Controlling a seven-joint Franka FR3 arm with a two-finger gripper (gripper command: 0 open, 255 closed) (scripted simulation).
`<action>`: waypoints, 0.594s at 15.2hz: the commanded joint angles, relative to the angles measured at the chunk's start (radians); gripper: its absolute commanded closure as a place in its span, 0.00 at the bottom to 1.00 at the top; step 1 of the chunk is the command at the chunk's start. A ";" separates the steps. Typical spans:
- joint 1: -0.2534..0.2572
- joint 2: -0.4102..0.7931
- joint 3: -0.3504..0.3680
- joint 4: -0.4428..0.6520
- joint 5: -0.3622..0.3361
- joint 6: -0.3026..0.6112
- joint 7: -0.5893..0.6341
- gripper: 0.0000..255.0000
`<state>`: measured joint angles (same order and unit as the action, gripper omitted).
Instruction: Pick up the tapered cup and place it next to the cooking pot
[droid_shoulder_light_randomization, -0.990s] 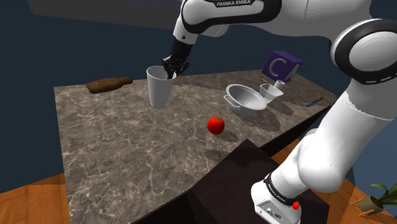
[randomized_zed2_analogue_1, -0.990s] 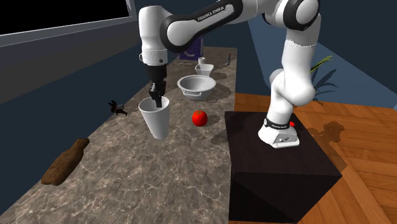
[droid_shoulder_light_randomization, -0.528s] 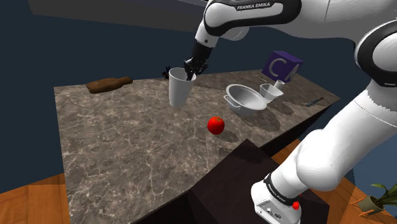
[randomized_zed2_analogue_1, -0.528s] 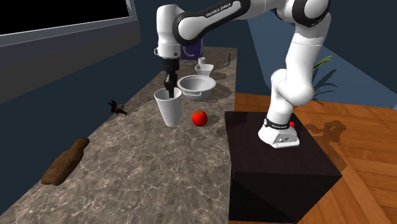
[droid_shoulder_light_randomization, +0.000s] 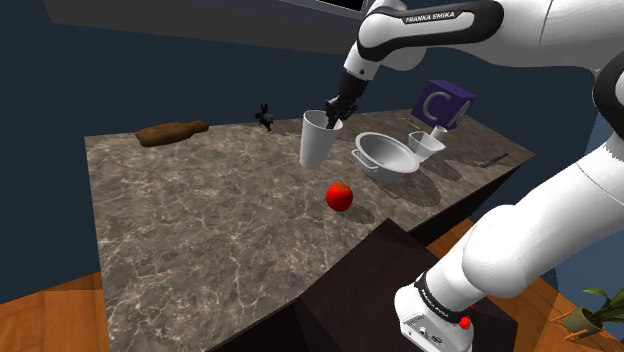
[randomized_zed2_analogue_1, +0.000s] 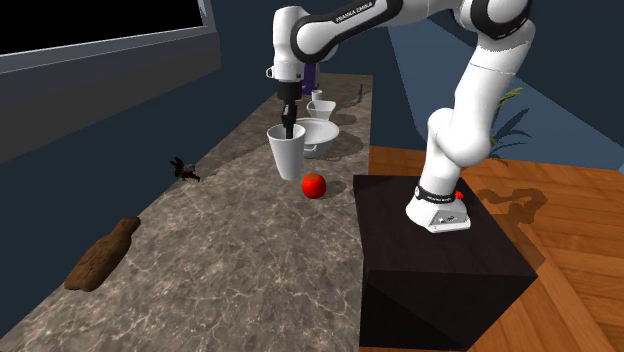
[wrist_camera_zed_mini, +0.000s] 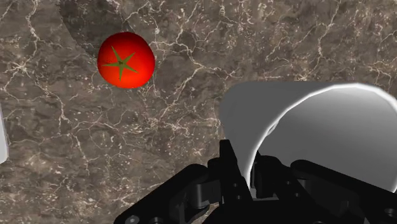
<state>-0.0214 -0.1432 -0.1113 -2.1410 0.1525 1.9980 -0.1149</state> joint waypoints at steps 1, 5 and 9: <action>-0.020 -0.029 -0.024 -0.029 -0.008 -0.006 -0.042 1.00; -0.064 -0.067 -0.080 -0.062 -0.028 -0.022 -0.130 1.00; -0.108 -0.089 -0.140 -0.077 -0.051 -0.040 -0.220 1.00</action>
<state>-0.1180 -0.2266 -0.2357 -2.2151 0.1077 1.9629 -0.3099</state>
